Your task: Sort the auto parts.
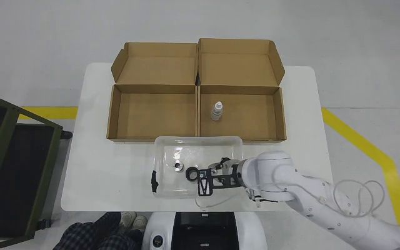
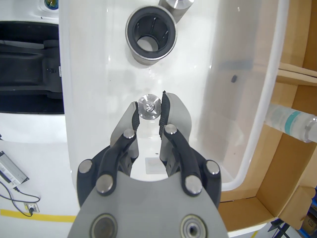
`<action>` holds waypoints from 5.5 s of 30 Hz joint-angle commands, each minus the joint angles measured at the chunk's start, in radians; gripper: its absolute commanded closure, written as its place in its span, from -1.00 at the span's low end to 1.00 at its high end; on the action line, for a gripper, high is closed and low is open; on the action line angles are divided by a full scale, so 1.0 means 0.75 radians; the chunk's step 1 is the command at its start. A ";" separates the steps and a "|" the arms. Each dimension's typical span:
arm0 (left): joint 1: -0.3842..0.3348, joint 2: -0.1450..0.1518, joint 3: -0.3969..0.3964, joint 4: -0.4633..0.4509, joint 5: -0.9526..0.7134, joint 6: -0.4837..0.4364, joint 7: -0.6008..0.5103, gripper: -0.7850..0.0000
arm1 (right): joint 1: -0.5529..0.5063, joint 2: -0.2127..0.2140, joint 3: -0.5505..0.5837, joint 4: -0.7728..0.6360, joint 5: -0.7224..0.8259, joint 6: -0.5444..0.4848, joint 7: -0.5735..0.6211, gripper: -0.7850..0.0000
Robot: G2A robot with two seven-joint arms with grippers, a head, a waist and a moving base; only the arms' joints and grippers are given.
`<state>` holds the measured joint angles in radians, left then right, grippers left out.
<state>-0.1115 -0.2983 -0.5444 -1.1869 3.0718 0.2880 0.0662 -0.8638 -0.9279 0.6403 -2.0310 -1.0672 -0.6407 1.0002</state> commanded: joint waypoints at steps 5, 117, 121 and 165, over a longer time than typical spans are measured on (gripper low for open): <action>0.000 0.000 0.000 0.000 0.000 0.000 0.000 -1.00 | -0.042 0.004 0.060 -0.009 -0.035 0.036 -0.187 1.00; 0.000 0.000 0.000 0.000 0.000 0.000 0.000 -1.00 | -0.074 -0.159 0.527 0.668 0.033 0.208 -0.696 1.00; 0.000 0.000 0.000 0.000 0.000 0.000 0.000 -1.00 | -0.009 -0.178 0.480 0.750 0.045 0.200 -0.663 1.00; 0.000 0.000 0.000 0.000 0.000 0.000 0.000 -1.00 | -0.228 -0.154 0.642 0.277 -0.033 0.036 -0.610 0.11</action>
<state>-0.1114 -0.2983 -0.5444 -1.1869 3.0718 0.2880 0.0662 -1.0145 -1.0453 1.1221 -1.7987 -1.0926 -0.6011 0.5412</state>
